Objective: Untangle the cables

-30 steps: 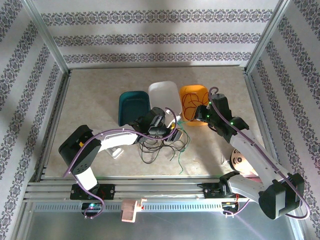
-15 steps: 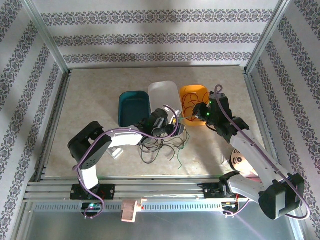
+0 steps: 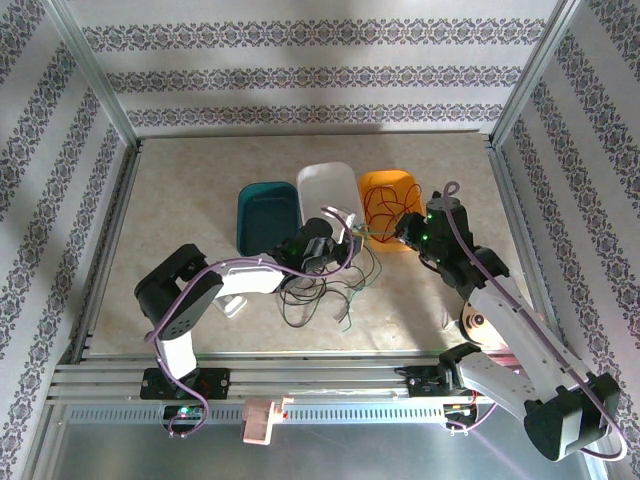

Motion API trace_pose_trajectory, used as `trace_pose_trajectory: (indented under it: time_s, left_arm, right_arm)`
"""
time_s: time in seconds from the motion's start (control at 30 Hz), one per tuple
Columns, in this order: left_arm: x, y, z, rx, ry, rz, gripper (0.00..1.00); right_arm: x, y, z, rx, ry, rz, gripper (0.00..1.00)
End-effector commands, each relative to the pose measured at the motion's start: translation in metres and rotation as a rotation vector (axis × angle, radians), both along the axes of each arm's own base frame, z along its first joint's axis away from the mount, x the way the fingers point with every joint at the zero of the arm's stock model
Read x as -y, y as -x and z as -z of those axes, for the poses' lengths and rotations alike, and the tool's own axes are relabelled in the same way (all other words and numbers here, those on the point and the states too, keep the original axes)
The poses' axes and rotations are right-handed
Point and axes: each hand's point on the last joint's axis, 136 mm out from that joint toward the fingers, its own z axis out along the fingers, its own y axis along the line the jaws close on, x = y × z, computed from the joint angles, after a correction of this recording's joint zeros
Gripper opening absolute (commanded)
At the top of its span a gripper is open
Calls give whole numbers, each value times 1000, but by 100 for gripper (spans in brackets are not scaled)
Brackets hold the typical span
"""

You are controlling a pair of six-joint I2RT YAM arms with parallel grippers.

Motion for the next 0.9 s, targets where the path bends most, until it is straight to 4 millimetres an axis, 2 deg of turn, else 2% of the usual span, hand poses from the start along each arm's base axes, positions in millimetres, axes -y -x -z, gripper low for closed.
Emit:
trace_pose_trajectory:
  time_s: [0.0, 0.2, 0.4, 0.57, 0.73, 0.87]
  left_arm:
    - [-11, 16, -18, -22, 35, 101, 0]
    - [-27, 54, -35, -115, 82, 282, 0]
    - [-48, 69, -50, -173, 154, 322, 0]
    - [-65, 62, -52, -177, 176, 268, 0]
    - [-97, 44, -42, -182, 171, 128, 0]
    - [-117, 41, -31, -196, 139, 75, 0]
  right_arm:
    - [39, 4, 11, -34, 132, 123, 0]
    - [63, 0, 16, -53, 277, 145, 0]
    - [87, -1, 22, -84, 375, 173, 0]
    - [109, 2, 26, -114, 414, 214, 0]
    - [141, 10, 22, -130, 416, 298, 0]
    - [160, 17, 18, -133, 408, 350, 0]
